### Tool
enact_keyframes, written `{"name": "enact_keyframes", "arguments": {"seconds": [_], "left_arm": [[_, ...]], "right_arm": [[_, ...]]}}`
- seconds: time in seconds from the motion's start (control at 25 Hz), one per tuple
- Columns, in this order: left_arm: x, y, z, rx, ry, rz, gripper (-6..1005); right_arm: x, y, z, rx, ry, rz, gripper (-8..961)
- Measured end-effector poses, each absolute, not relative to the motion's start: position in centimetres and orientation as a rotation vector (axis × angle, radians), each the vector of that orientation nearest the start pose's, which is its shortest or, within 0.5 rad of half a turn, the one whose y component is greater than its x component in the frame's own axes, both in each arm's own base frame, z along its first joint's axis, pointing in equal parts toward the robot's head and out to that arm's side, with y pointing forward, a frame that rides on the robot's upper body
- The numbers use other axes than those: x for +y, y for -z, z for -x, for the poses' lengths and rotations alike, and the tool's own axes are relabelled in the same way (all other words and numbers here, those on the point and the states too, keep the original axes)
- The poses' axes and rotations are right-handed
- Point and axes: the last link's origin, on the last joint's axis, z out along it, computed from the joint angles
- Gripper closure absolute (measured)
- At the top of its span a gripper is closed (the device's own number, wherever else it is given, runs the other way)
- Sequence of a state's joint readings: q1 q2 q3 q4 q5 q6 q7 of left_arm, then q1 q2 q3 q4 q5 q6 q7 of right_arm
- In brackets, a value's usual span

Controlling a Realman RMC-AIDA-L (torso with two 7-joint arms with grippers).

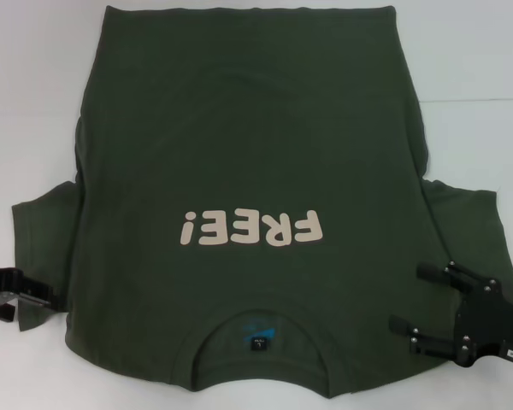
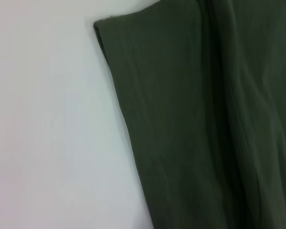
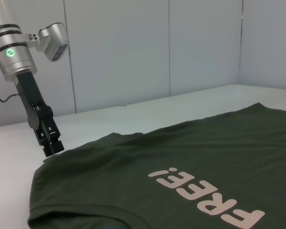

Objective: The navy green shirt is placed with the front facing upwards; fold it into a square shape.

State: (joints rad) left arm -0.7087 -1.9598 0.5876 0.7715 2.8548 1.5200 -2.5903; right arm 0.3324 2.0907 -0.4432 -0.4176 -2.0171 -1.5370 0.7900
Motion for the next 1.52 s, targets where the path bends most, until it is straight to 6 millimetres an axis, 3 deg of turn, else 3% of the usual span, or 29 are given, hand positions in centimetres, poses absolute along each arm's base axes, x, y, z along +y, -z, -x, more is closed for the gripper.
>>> {"name": "enact_keyframes", "arguments": {"seconds": [1.52], "left_arm": [[35.99, -6.05, 31.55, -1.906, -0.222, 2.035, 226]], "right_arm": [[25.75, 2.10, -33.62, 0.435, -0.681, 2.485, 12]]}}
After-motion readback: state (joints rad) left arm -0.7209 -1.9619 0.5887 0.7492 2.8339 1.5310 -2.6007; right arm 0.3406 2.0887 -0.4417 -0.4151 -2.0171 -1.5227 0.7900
